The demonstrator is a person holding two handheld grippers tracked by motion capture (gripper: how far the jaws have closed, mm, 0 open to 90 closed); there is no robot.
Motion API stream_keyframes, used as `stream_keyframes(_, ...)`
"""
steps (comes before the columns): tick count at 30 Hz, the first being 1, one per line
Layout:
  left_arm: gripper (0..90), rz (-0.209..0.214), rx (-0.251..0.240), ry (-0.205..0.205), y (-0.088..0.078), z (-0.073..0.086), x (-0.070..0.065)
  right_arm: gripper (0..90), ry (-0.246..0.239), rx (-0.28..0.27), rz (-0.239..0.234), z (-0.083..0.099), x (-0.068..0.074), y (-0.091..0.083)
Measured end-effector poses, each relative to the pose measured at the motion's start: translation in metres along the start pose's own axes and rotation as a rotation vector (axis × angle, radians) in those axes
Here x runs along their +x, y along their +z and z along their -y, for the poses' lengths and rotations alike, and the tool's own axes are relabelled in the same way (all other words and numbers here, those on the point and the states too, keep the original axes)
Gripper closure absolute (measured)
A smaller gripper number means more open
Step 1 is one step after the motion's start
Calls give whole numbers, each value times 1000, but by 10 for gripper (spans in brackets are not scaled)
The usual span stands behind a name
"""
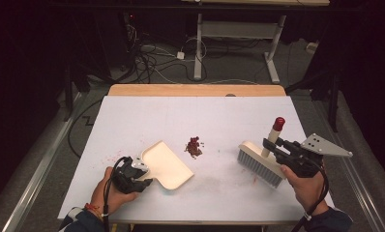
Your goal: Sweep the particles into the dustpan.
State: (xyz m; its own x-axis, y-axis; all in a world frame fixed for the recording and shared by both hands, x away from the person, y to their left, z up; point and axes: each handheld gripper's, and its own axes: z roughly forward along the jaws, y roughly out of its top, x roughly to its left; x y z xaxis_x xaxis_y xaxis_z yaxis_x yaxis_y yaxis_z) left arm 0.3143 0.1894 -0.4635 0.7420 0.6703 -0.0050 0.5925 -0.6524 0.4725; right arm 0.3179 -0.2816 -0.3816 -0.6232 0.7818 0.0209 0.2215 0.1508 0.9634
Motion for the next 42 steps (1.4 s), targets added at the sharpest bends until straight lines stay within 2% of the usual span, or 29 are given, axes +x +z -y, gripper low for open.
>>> stream_keyframes(7,642,-2,9,2,1,-1,-1,704,11,-7,-5,-2,-3,6)
stream_keyframes(10,642,-1,8,4,1,0,-1,704,9,-12,-14,-7,-5,20)
stream_keyframes(11,642,0,7,4,1,0,0,704,9,-12,-14,-7,-5,20)
stream_keyframes(17,642,5,8,2,2,1,1,704,18,-1,-19,-14,-10,54)
stream_keyframes(18,641,3,9,3,2,1,0,704,21,-1,-17,-17,-11,67)
stream_keyframes(19,641,3,10,2,2,1,0,704,21,-1,-17,-17,-11,67)
stream_keyframes(24,641,7,9,-4,2,2,0,704,16,10,16,-21,-17,97)
stream_keyframes(25,641,6,10,-3,2,2,0,704,13,15,34,-23,-20,108)
stream_keyframes(26,641,4,11,-2,2,2,0,704,13,15,34,-23,-20,108)
stream_keyframes(31,641,7,10,-5,3,2,0,705,41,19,55,-28,-26,132)
stream_keyframes(37,641,10,16,-4,4,1,1,705,-1,34,67,-37,-18,154)
stream_keyframes(42,641,9,17,1,5,0,1,705,-17,33,76,-41,-11,169)
